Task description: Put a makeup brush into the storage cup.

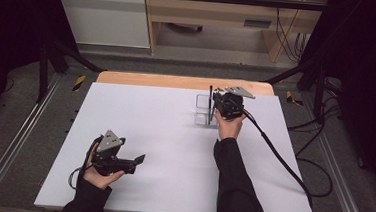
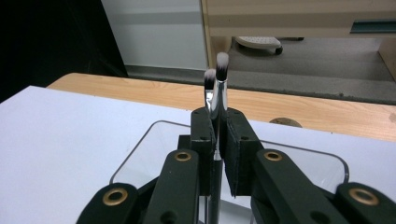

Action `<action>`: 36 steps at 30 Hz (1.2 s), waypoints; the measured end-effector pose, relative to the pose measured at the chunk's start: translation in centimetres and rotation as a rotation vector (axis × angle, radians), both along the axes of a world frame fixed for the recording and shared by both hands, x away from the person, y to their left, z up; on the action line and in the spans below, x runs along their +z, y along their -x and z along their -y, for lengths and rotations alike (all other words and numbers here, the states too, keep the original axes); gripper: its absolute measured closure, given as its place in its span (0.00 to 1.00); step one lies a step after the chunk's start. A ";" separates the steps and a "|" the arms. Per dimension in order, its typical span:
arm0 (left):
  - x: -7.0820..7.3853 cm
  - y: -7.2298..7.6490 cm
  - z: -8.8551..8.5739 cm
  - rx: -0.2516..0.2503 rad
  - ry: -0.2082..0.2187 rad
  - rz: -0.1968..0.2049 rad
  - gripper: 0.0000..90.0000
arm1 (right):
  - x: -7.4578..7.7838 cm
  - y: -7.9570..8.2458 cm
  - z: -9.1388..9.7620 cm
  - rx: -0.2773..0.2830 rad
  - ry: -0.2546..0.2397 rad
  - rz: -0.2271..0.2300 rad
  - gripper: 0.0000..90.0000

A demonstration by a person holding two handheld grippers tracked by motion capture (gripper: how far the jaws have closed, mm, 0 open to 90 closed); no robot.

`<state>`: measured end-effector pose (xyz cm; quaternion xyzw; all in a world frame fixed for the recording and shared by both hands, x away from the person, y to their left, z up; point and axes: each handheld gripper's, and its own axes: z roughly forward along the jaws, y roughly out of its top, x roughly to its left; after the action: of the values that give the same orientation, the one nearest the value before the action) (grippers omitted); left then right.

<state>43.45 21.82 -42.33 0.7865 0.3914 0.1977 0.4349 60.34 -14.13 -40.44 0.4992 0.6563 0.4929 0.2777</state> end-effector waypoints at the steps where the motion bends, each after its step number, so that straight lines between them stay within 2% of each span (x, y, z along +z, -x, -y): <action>1: 0.0 0.0 0.0 0.000 -0.002 0.000 0.09 | -0.1 0.0 0.0 0.001 0.003 -0.002 0.93; 6: 0.0 0.0 0.0 0.001 -0.003 -0.002 0.09 | -0.5 0.1 0.0 0.009 0.006 -0.032 0.92; 8: -0.1 0.0 0.0 0.001 -0.002 -0.003 0.09 | -0.6 0.2 0.1 0.014 -0.001 -0.042 0.89; 12: 0.0 0.0 0.0 0.001 -0.004 -0.002 0.09 | -0.3 0.8 0.0 0.021 0.015 -0.036 0.82; 18: 0.0 0.0 0.0 0.003 -0.005 -0.001 0.09 | 0.4 2.2 0.4 0.049 -0.012 -0.027 0.65; 26: 0.0 0.0 -0.1 0.005 -0.001 0.002 0.09 | 1.4 4.5 1.0 0.118 -0.057 -0.009 0.42; 31: 0.1 0.0 -0.2 0.007 0.010 0.006 0.09 | 1.9 6.1 1.1 0.156 -0.057 0.018 0.31; 36: 0.1 0.0 -0.2 0.005 0.009 0.008 0.09 | 2.1 7.6 1.4 0.184 -0.048 0.018 0.23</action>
<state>43.42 22.03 -42.23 0.7826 0.3927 0.2001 0.4396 52.71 -15.58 -38.38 0.4386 0.6849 0.5364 0.2252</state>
